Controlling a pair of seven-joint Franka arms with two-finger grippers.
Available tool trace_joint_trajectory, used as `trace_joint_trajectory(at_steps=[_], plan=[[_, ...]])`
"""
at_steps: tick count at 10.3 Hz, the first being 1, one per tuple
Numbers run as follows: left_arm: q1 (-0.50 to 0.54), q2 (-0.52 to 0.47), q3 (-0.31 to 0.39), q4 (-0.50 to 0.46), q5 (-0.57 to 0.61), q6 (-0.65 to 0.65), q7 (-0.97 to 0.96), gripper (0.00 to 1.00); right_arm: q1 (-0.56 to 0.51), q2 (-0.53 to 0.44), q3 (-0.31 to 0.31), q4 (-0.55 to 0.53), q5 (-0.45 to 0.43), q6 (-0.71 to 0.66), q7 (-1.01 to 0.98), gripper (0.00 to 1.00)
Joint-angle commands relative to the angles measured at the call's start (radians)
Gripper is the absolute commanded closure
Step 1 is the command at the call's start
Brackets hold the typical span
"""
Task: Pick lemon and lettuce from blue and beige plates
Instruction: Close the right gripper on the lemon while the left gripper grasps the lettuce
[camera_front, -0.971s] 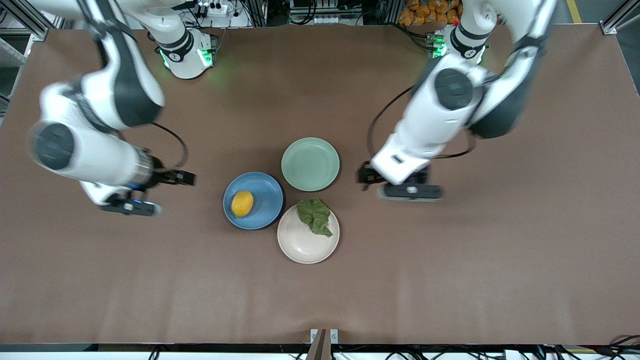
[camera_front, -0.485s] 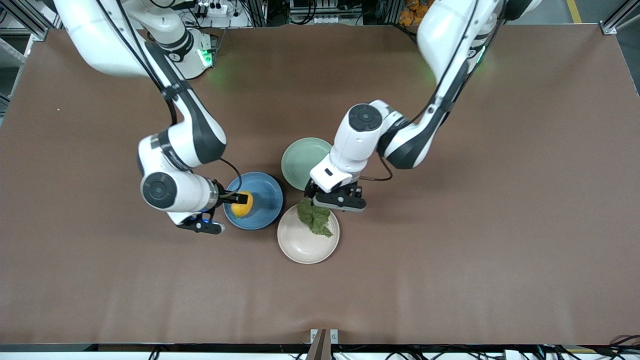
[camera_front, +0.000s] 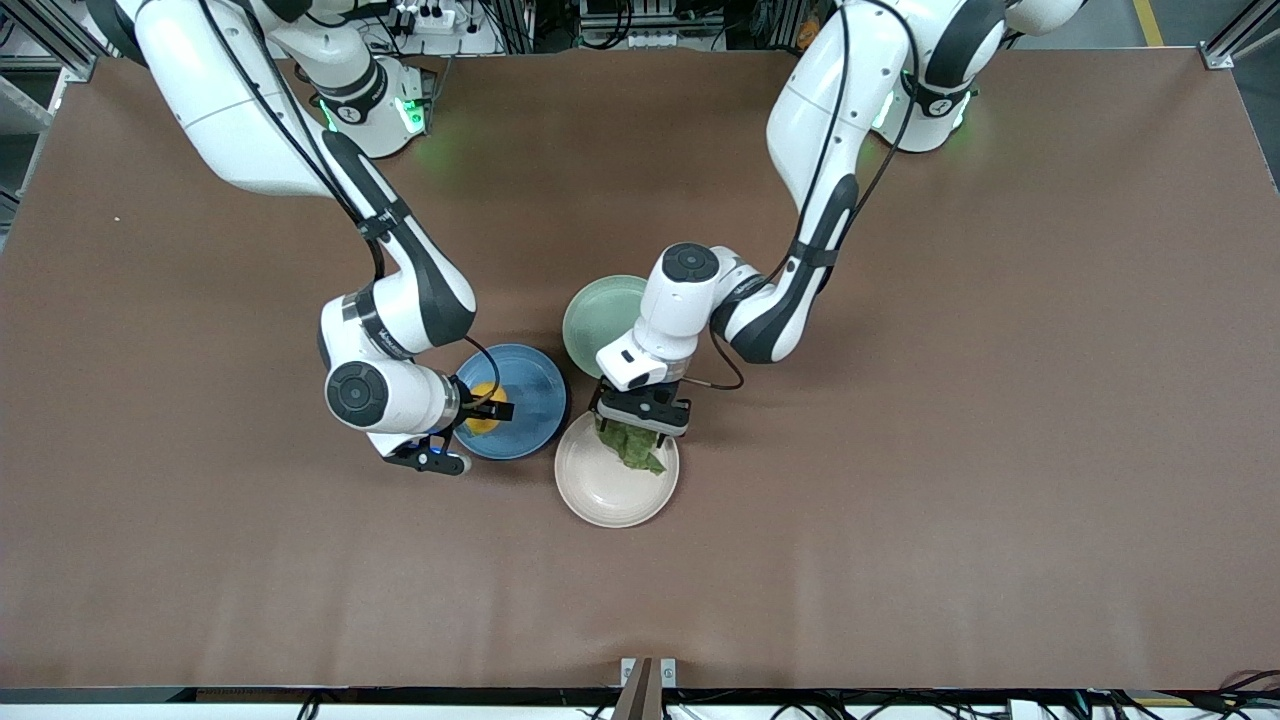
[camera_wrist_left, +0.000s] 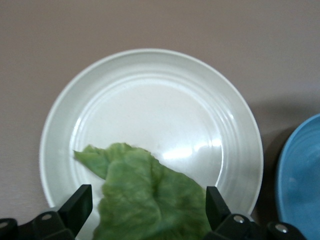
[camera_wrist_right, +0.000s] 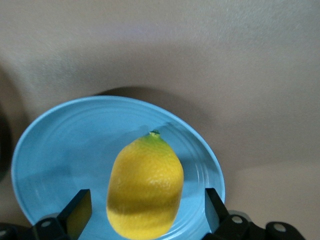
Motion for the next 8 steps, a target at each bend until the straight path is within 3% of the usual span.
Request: trace_joint_trajectory(at_steps=[1,2,3,4,5,6,8], plan=[[-0.025,0.041,0.025,0.056,0.027,0.007,-0.019,0.00,-0.007,-0.004,0.013,-0.025,0.010,0.012,0.020,0.00],[-0.027,0.042,0.025,0.054,0.029,0.007,-0.017,0.00,-0.009,-0.004,0.014,-0.019,0.013,0.012,0.020,0.37],[-0.027,0.049,0.025,0.051,0.032,0.005,-0.014,0.00,-0.010,-0.006,0.017,-0.014,0.047,0.012,0.020,0.66],[-0.031,0.052,0.025,0.048,0.045,0.007,-0.014,0.00,-0.016,-0.010,0.017,-0.014,0.064,0.009,0.020,0.77],[-0.031,0.043,0.024,0.045,0.047,-0.001,-0.017,0.23,-0.027,-0.026,0.019,0.012,0.064,-0.011,0.006,0.89],[-0.033,0.043,0.024,0.037,0.047,-0.003,-0.017,0.38,-0.050,-0.039,0.020,0.060,0.069,-0.100,0.003,0.97],[-0.031,0.038,0.024,0.031,0.048,-0.009,-0.017,0.67,-0.105,-0.070,0.013,0.168,0.066,-0.340,-0.101,1.00]])
